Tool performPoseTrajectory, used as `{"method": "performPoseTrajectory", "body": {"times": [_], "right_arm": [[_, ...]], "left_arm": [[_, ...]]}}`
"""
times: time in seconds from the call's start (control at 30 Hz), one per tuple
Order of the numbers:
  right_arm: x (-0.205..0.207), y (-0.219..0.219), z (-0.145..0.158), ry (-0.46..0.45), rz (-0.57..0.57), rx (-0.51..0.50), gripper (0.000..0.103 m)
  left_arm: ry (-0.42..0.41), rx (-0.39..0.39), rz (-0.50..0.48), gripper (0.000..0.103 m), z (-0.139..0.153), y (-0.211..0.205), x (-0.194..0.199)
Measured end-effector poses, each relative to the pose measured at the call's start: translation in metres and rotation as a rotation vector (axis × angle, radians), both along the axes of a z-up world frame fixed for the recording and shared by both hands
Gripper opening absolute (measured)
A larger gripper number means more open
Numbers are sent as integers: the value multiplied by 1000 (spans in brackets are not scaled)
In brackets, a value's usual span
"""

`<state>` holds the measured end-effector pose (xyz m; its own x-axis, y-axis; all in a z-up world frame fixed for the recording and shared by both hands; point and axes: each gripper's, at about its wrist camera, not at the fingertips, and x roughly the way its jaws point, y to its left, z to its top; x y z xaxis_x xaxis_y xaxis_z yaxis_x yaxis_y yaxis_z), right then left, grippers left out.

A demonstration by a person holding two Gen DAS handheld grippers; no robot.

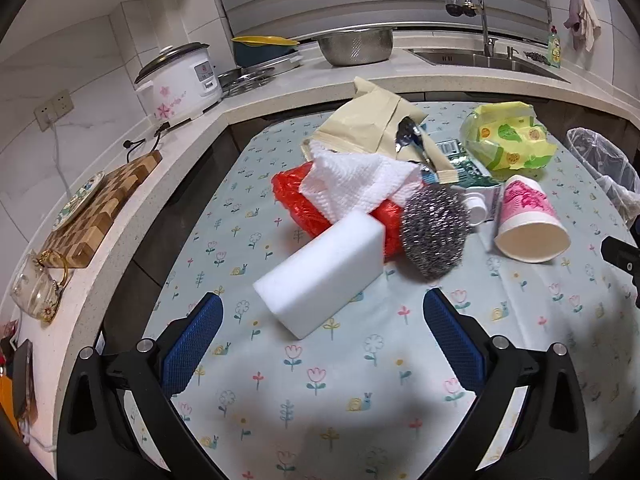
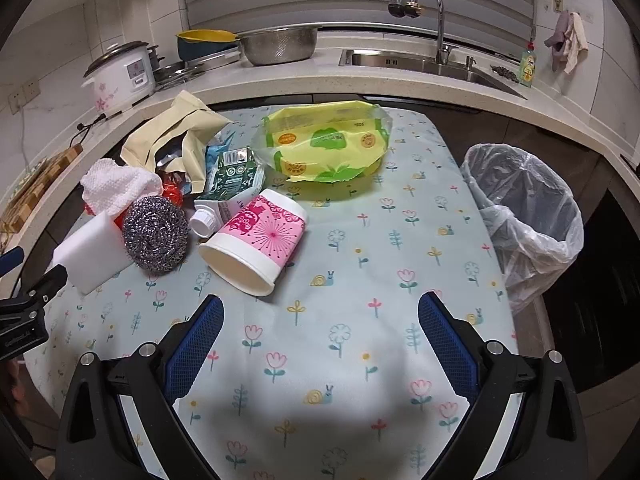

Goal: Collect trash
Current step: 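Grasp the white sponge with the left tool while the right tool grasps the pink cup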

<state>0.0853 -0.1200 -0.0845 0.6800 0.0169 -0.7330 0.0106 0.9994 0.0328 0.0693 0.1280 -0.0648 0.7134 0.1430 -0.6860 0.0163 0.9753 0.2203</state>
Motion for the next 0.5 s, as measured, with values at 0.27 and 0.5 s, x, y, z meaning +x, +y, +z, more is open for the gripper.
{"method": "performPoseTrajectory", "body": {"times": [0.27, 0.5], "right_arm": [[35, 29, -32, 60, -16, -34, 83], [58, 39, -40, 64, -39, -55, 71]], "left_arm": [[33, -50, -80, 96, -34, 41, 25], [35, -161, -136, 96, -49, 54, 50]]}}
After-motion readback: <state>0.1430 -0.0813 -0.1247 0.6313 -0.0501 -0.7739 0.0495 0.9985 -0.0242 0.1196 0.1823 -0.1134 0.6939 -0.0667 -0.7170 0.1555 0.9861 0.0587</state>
